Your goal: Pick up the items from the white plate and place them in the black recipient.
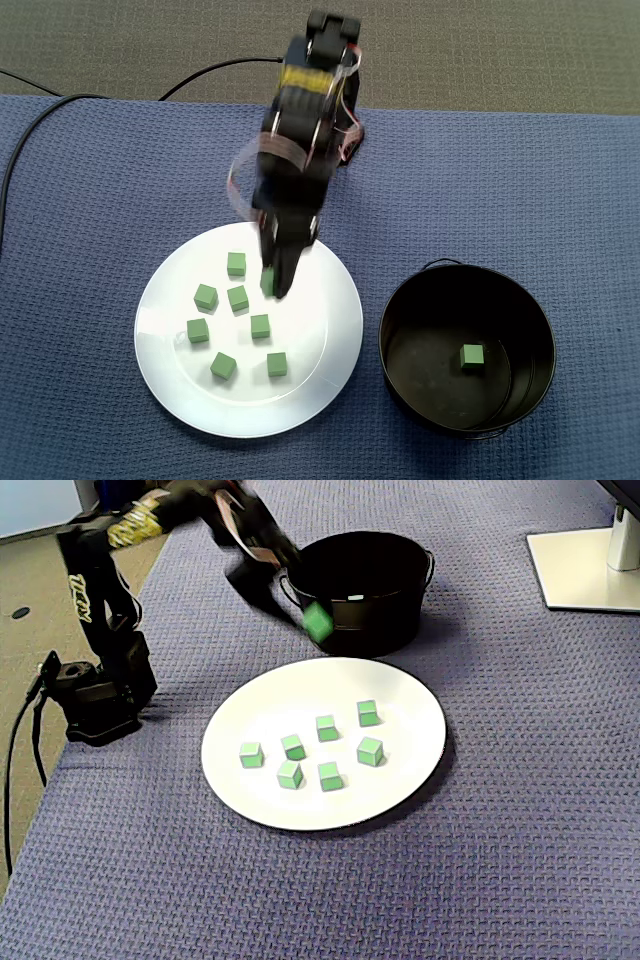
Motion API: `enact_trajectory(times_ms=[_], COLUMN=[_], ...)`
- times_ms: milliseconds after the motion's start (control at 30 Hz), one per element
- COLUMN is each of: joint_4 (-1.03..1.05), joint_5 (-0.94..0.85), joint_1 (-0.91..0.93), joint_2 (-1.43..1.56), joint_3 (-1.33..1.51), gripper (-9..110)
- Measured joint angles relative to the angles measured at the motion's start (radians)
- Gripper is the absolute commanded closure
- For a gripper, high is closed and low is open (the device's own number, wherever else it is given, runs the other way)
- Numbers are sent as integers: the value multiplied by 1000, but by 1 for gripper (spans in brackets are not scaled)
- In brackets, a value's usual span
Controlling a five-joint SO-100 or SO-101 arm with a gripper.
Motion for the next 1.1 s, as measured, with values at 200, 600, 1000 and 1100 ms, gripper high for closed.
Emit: enact_trajectory(times_ms=[200, 600, 1000, 1100], joint_4=[12, -114, 262, 416], joint_5=[63, -118, -629, -902], joint_1=[-252, -618, -526, -365], joint_2=[75, -483, -285, -135], joint_3=[-213, -290, -196, -164], gripper=[101, 74, 65, 65])
